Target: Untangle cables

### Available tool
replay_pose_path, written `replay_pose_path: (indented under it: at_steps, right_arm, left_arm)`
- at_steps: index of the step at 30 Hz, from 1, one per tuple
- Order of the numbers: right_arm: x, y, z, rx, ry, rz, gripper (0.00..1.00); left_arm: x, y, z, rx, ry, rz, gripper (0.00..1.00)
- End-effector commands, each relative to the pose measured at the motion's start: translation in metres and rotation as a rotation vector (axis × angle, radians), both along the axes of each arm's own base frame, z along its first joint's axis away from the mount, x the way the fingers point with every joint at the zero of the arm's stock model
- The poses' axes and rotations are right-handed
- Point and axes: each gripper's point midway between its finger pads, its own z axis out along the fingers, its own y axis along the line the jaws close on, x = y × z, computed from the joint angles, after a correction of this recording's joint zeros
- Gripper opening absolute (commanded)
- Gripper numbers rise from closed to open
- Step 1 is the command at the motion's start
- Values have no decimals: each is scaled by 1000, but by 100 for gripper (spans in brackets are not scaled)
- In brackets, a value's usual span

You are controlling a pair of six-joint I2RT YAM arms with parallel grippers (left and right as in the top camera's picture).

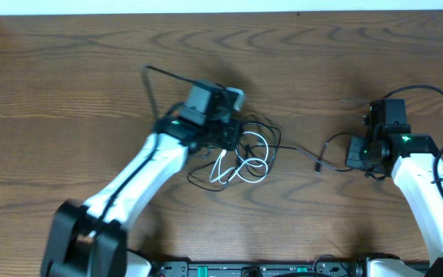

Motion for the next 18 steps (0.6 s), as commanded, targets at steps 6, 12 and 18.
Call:
replay_pose_path:
  at_steps: [6,12,18]
  right_arm:
    - [-10,-60,8,-146,-22,-277,1]
    - [-29,-97,8,-148,0,-439,1]
    - [-21,-93,4,31,-47,-478,1]
  left_arm:
    - [12,77,37,-17,-27,206,8]
    - [20,126,51,-24,-52,348,8]
    - [13,111,65,-155,-29,277,8]
